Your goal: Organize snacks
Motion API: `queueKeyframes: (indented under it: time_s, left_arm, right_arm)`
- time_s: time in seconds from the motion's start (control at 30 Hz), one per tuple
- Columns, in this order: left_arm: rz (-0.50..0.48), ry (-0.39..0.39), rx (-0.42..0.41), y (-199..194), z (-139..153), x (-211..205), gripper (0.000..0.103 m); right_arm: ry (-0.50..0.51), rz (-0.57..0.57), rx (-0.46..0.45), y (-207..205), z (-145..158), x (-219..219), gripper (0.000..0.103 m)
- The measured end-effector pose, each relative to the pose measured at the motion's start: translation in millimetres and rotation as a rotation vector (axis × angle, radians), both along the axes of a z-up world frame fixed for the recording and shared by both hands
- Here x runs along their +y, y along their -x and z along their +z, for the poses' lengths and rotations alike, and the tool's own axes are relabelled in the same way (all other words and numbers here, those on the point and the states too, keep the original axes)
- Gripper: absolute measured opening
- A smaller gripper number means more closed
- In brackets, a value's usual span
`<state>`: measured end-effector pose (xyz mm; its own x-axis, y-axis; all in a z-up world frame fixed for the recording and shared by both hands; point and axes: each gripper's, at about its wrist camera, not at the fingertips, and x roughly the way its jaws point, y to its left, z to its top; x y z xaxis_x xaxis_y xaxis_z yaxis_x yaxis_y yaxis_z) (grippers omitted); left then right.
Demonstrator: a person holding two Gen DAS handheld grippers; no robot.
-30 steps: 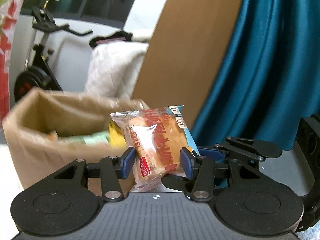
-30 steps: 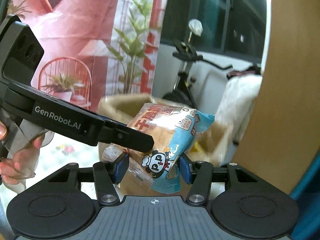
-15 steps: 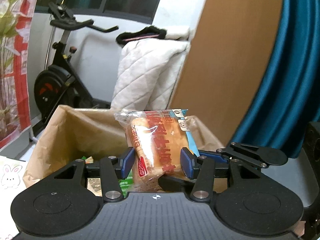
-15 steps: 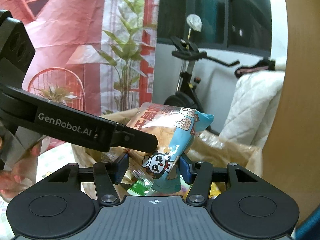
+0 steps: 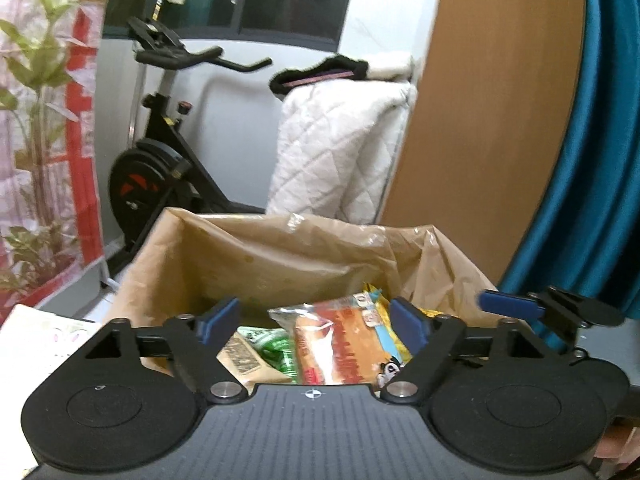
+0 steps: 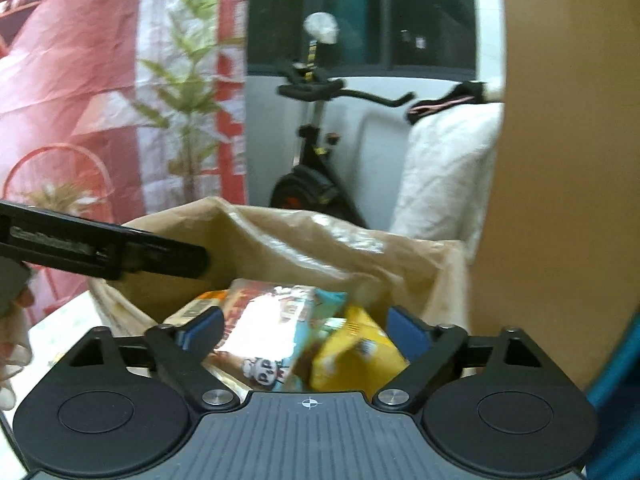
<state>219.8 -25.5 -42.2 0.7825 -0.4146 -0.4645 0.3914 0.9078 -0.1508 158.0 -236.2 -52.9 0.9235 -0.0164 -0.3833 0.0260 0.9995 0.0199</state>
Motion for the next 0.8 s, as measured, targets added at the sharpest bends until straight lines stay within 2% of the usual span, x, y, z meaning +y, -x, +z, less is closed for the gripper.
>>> queueKeyframes:
  time_s: [0.17,0.43,0.67,0.8]
  left_arm:
    - [0.058,-0.046,-0.048,16,12,2,0.092]
    - [0.121,-0.044,-0.111,51,36,13,0.096]
    - [0.151,-0.022,-0.19,89,57,16,0.098]
    - [0.162,0.005,-0.207,104,65,19,0.1]
  right_arm:
    - [-0.053,-0.075,-0.048,26,7,-5,0.102]
    - [-0.1,-0.17,-0.124,64,30,2,0.102]
    - [-0.105,-0.192,-0.167,93,48,10,0.102]
    - [-0.121,-0.211,-0.195,111,56,13,0.102]
